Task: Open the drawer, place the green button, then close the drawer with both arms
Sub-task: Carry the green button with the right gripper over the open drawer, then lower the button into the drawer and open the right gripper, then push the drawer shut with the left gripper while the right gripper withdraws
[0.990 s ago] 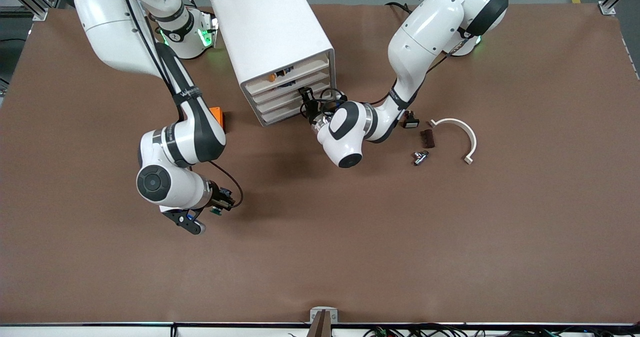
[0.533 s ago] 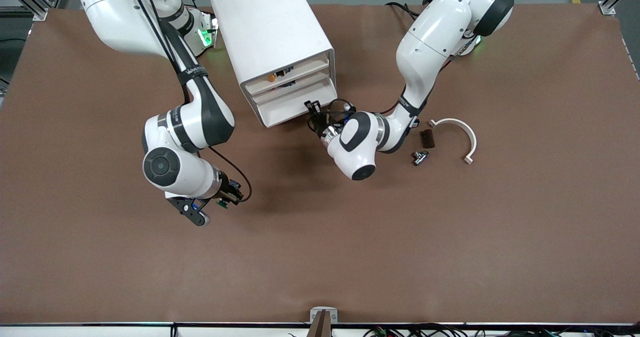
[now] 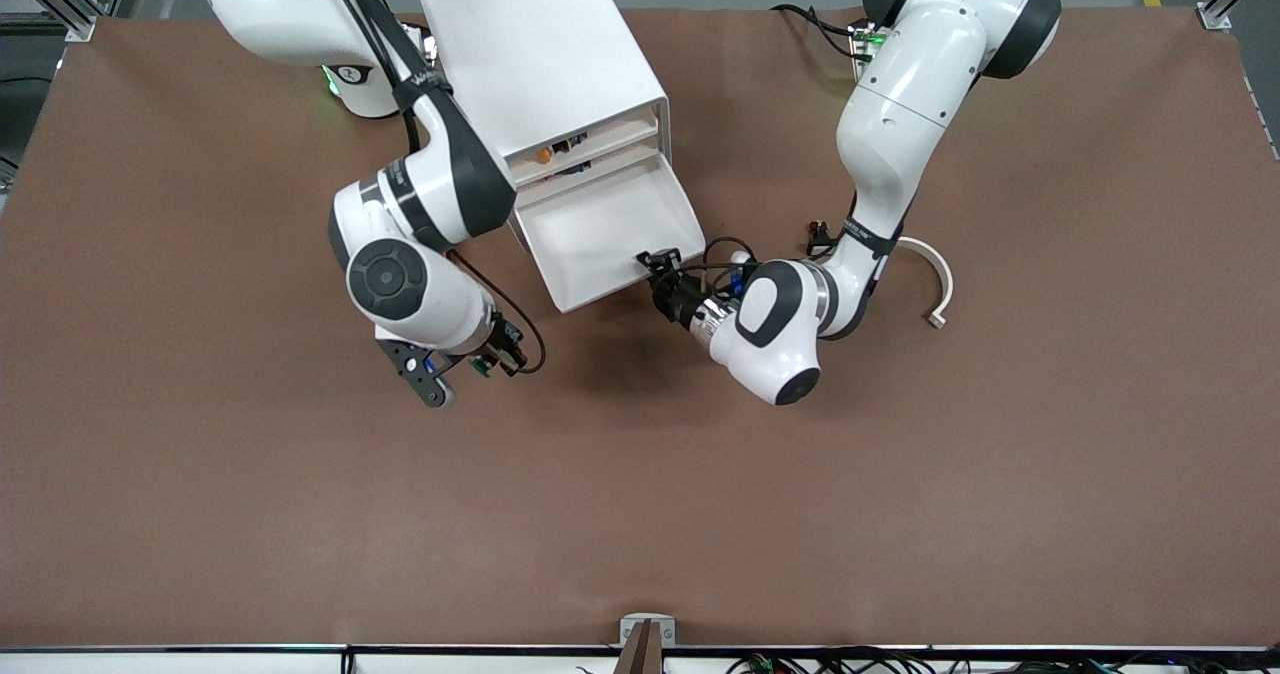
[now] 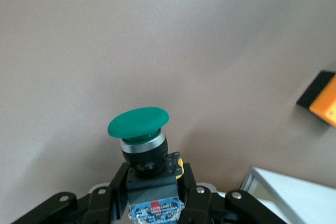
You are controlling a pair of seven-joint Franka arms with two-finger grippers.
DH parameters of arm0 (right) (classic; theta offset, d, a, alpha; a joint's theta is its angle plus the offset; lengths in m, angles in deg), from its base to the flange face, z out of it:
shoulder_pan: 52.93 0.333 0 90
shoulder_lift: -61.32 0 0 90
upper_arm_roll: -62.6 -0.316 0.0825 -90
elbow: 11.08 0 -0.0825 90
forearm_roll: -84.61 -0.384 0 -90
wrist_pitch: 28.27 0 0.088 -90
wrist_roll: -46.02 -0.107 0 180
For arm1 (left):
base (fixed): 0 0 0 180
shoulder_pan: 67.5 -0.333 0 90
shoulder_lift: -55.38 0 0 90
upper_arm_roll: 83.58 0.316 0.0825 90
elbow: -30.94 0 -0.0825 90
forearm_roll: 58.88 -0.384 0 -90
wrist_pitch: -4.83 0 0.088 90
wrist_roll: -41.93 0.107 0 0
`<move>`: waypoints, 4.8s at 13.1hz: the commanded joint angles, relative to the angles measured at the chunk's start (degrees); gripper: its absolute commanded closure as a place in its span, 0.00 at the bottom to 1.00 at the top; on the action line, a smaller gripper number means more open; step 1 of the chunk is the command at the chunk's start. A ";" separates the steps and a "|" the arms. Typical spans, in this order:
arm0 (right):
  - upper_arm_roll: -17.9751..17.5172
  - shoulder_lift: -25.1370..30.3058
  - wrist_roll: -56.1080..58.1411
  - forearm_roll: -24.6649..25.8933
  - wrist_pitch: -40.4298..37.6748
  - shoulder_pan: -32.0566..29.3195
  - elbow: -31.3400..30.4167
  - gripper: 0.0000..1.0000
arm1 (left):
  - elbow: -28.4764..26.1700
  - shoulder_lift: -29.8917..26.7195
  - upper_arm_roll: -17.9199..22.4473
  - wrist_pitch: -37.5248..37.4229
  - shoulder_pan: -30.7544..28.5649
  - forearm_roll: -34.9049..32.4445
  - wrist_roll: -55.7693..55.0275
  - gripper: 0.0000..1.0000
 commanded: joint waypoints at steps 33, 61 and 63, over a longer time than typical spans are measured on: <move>1.09 7.71 -0.74 0.31 6.39 1.91 -6.69 0.00 | 3.56 -8.53 12.62 11.23 8.67 -34.10 71.09 0.00; 2.14 31.45 67.98 6.81 -13.76 -27.73 -6.85 0.00 | -1.18 -6.15 -3.38 15.29 20.10 -30.06 60.45 0.00; 2.23 33.82 67.98 6.81 -13.68 -27.47 -8.70 0.00 | -1.36 -6.15 -3.38 15.20 20.81 -29.97 58.70 0.00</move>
